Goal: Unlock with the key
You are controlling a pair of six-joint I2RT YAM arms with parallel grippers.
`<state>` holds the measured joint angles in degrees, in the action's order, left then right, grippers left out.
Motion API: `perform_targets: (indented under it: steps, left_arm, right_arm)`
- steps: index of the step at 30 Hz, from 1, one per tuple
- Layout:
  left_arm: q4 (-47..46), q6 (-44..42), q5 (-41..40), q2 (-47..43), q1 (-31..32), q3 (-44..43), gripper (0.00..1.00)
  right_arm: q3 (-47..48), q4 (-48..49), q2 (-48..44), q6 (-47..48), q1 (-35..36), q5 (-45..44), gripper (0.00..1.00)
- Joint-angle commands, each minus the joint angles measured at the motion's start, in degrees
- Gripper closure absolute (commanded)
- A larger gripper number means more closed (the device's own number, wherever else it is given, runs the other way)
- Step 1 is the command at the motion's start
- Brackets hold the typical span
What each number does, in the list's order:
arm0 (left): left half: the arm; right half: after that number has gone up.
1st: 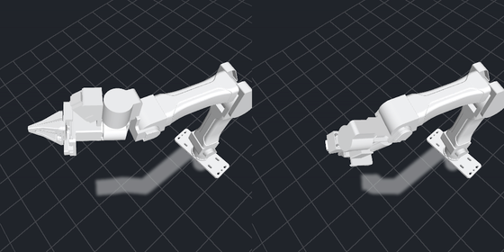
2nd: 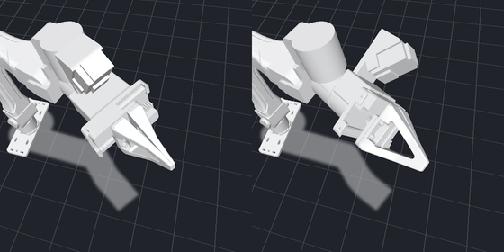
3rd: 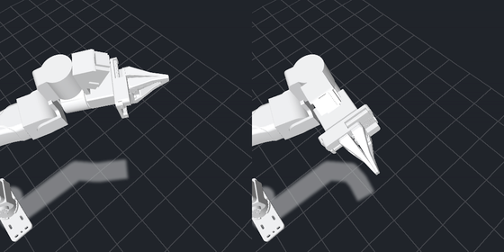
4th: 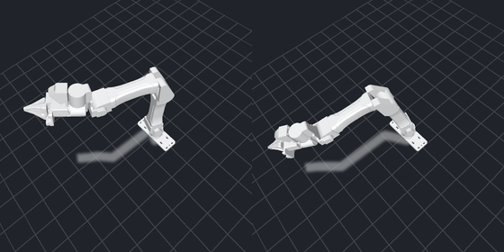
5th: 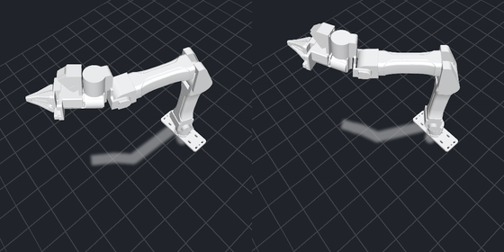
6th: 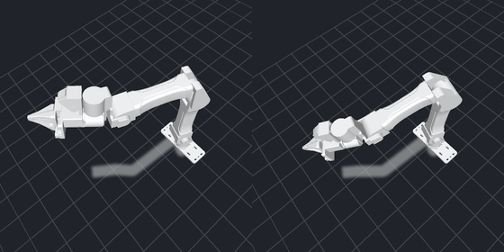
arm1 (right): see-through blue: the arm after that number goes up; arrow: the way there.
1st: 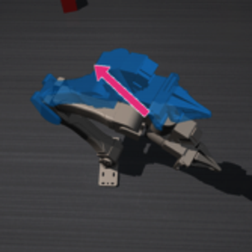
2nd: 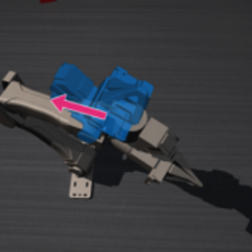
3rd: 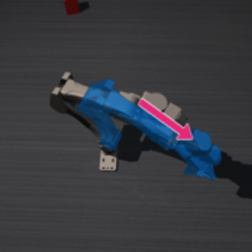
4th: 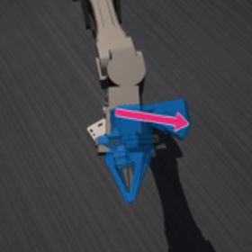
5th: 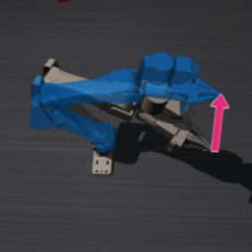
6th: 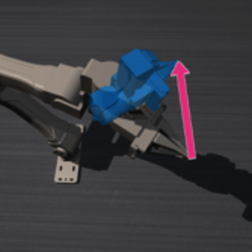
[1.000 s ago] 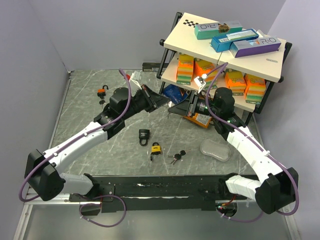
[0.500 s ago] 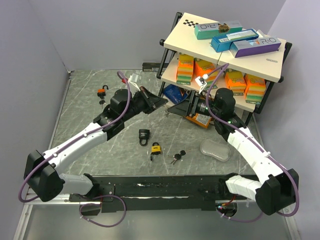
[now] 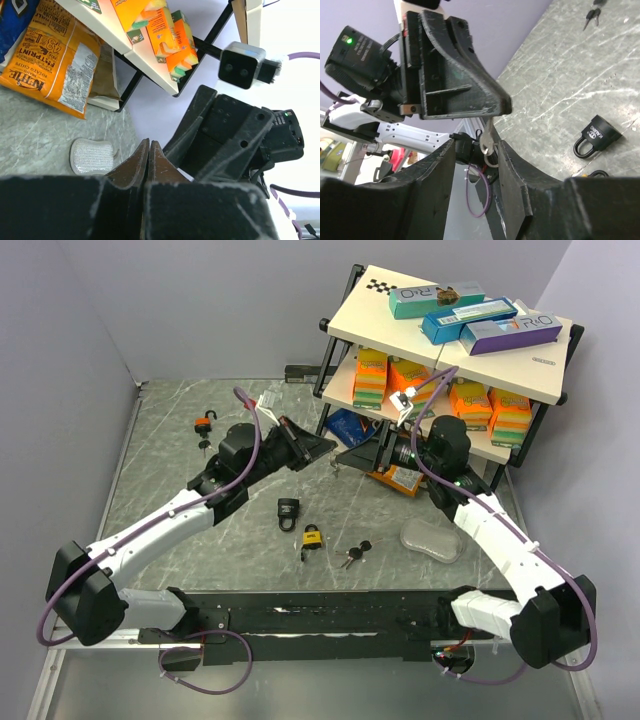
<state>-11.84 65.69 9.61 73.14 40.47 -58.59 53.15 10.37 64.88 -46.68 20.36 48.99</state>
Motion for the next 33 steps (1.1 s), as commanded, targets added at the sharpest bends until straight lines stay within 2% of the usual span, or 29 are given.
perform_targets:
  steps: [1,6,10,24,29,33]
  left_arm:
    - [-3.9,0.8,0.9,-2.4,0.0,0.1,0.99]
    - [-4.3,0.9,0.4,-2.7,0.0,0.5,0.99]
    - [-4.5,1.0,1.2,-2.3,0.0,0.4,0.99]
    - [-5.2,1.2,1.6,-1.8,0.0,0.5,0.99]
    - [-5.0,0.9,1.9,-1.3,0.0,0.1,0.99]
    - [-4.7,0.4,2.0,-1.1,-0.1,-0.1,0.99]
  right_arm:
    - [-0.4,3.2,0.7,-0.8,0.1,0.9,0.56]
    - [-0.6,4.0,1.5,-1.8,0.5,2.0,0.63]
    - [-0.9,5.1,1.7,-2.5,0.5,2.3,0.71]
    - [-2.2,11.8,3.6,-7.2,0.5,6.1,0.87]
    - [-2.5,14.6,4.5,-8.9,0.5,7.3,1.0]
    - [-2.4,13.8,4.2,-8.3,0.4,7.2,1.0]
